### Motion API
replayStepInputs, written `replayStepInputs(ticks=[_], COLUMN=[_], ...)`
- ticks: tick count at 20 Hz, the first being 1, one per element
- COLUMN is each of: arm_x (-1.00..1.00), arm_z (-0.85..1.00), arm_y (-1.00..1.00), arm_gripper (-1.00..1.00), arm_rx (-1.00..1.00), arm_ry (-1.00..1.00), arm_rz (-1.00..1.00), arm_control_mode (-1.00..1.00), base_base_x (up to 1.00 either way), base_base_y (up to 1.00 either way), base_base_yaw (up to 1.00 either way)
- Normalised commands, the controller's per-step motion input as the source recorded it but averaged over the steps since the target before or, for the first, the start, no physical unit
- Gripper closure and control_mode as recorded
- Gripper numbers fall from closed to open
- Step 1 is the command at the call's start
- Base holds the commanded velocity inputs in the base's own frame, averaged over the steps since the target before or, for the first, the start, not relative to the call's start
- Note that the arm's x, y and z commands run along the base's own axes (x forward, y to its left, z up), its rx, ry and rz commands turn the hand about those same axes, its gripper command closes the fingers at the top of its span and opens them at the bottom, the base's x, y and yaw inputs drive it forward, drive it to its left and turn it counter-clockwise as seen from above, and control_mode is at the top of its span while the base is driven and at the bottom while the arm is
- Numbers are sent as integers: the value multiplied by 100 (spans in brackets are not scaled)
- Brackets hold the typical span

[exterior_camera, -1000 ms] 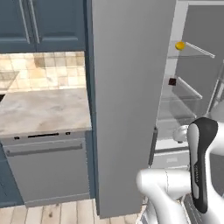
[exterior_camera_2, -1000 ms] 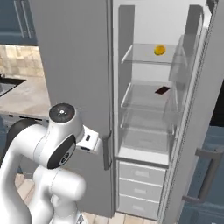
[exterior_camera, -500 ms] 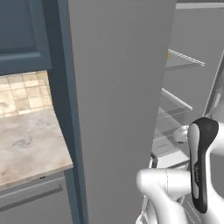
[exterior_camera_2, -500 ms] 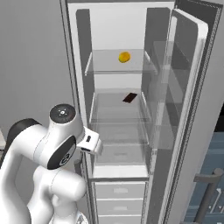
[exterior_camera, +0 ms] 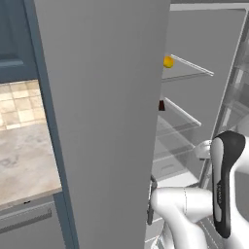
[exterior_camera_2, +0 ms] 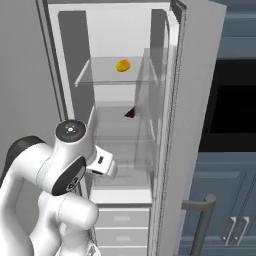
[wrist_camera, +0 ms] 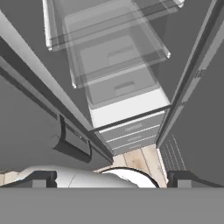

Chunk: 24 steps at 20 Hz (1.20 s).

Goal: Pick up the orange and mango from the fridge and place one fruit on each plate on the dining counter.

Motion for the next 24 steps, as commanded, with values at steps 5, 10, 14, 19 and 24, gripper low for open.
replayStepInputs(ticks=[5,10,14,19,24], arm_x=[0,0,0,21,61], arm_z=[0,0,0,19,82], arm_y=[0,0,0,5,12], arm_gripper=[-100,-100,-100,-100,-100], arm_rx=[0,0,0,-2,-9], arm_ry=[0,0,0,-1,-10], arm_rz=[0,0,0,-2,-1], arm_control_mode=[100,100,100,-100,-100], base_base_x=[54,83,68,5,0], base_base_y=[-28,0,0,0,0], base_base_yaw=[0,5,7,0,0])
